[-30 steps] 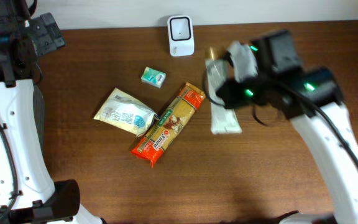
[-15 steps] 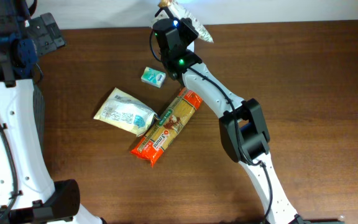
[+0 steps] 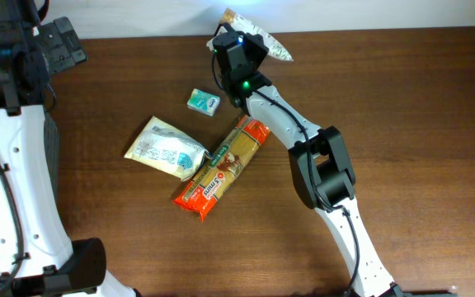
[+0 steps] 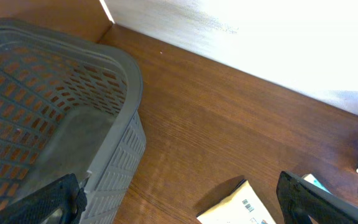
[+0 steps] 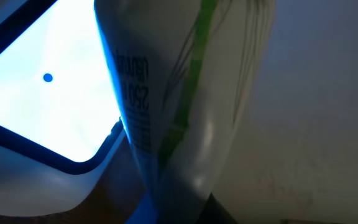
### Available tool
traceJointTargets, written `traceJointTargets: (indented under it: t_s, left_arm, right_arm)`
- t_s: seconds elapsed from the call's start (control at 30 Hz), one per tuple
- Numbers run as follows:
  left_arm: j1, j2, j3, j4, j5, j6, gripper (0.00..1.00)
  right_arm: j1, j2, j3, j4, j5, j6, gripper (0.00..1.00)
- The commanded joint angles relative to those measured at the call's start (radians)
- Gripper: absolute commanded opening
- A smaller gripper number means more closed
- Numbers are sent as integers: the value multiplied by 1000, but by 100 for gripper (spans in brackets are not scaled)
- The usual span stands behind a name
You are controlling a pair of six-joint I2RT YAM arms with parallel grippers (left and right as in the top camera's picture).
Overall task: Scan the item barcode
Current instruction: 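Hold the white tube up in front of the barcode scanner, then place the white tube on the table's right side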
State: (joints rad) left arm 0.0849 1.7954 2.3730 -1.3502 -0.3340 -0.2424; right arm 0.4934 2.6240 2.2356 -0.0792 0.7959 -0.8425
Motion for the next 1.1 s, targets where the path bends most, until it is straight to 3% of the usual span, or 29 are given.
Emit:
traceJointTargets:
  t_s: [0.0, 0.17, 0.3, 0.37, 0.43, 0.53, 0.63, 0.83, 0.87, 0.9, 0.97, 1.0, 1.07]
  left_arm:
    - [3, 3, 0, 1, -11, 12, 99]
    - [3, 3, 0, 1, -11, 12, 99]
    - [3, 3, 0, 1, -11, 12, 99]
    - [3, 3, 0, 1, -11, 12, 99]
    - [3, 3, 0, 1, -11, 12, 99]
    - [3, 3, 0, 1, -11, 12, 99]
    - [3, 3, 0, 1, -10, 12, 99]
    - [3, 3, 0, 1, -11, 12, 99]
    - [3, 3, 0, 1, -11, 12, 99]
    - [3, 3, 0, 1, -11, 12, 99]
    - [3, 3, 0, 1, -11, 12, 99]
    - [3, 3, 0, 1, -11, 12, 99]
    - [3, 3, 0, 1, -10, 12, 99]
  right_arm:
    - [13, -47, 29, -30, 30, -39, 4]
    - [19, -293, 29, -217, 14, 238, 4]
    - [-8, -612, 29, -726, -108, 686, 4]
    - [-71, -718, 29, -1013, -110, 1029, 4]
    - [-208, -756, 29, -1320, -188, 1251, 4]
    - [-410, -715, -26, -1551, -371, 1383, 4]
    - [-570, -681, -233, -1500, -536, 1383, 4]
    - [-718, -681, -727, -1083, -558, 1382, 4]
    - [-726, -681, -797, -1024, -557, 1382, 17]
    - [-726, -681, -841, -981, -557, 1371, 20]
    - [-726, -687, -827, -1024, -578, 1313, 74]
    - [-726, -687, -764, -1107, -635, 1244, 83]
    - [-708, -687, -575, -1267, -769, 1139, 84]
